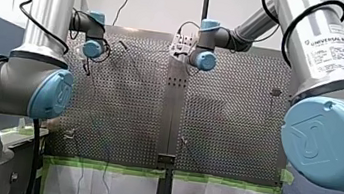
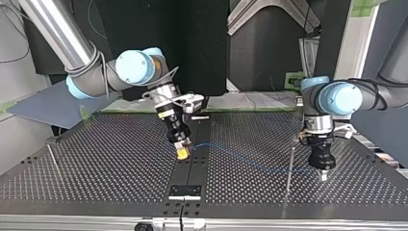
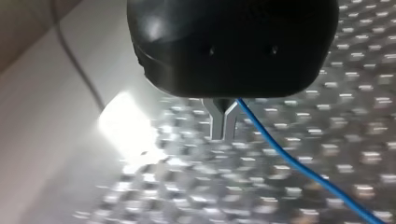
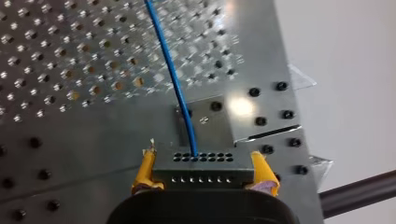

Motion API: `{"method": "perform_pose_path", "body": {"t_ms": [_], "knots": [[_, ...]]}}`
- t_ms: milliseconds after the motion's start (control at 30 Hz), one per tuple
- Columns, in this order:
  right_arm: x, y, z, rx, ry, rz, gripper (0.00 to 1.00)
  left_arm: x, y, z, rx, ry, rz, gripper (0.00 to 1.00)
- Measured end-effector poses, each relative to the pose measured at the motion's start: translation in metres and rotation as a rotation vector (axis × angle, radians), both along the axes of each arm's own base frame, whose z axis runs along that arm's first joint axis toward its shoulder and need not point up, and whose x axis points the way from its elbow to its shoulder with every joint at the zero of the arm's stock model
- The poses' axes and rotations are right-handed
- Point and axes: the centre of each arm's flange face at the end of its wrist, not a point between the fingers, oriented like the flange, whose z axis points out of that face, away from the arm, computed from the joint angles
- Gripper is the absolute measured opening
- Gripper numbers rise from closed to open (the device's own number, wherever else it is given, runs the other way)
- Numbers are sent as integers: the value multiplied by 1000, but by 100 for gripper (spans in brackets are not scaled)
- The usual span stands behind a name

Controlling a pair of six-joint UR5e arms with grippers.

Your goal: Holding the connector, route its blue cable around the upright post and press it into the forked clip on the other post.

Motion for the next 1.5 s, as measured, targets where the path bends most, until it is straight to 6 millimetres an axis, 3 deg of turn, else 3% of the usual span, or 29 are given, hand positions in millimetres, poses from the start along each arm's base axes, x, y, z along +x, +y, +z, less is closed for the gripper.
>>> {"method": "perform_pose_path", "body": {"t_ms": [133,300,367,400,467,500,533,567,700,1033,1167,1500], "knots": [[-1,-5,-9,8,9,-6,0,6,-4,-19,1,33,-15,0],[-1,-8,-19,20,24,-9,0,8,-10,-25,4,42,-34,4],[1,-9,-27,30,36,-10,0,8,-13,-26,10,43,-47,30],[1,-10,-31,35,42,-10,0,8,-14,-26,12,44,-51,30],[3,-10,-40,48,57,-8,0,8,-16,-26,14,45,-60,58],[4,-9,-44,55,63,-7,0,8,-17,-26,15,45,-63,58],[5,-9,-48,60,69,-7,0,7,-19,-26,16,46,-67,72],[6,-9,-54,69,77,-4,0,7,-19,-26,16,47,-69,76],[10,-8,-75,100,108,1,0,6,-22,-27,15,56,-66,76],[23,9,-142,163,231,20,0,5,-28,-28,1,58,-77,99],[25,20,-179,196,255,36,0,5,-29,-28,-19,57,-83,99],[15,37,-242,271,249,45,0,4,-32,-28,-47,55,-93,99]]}}
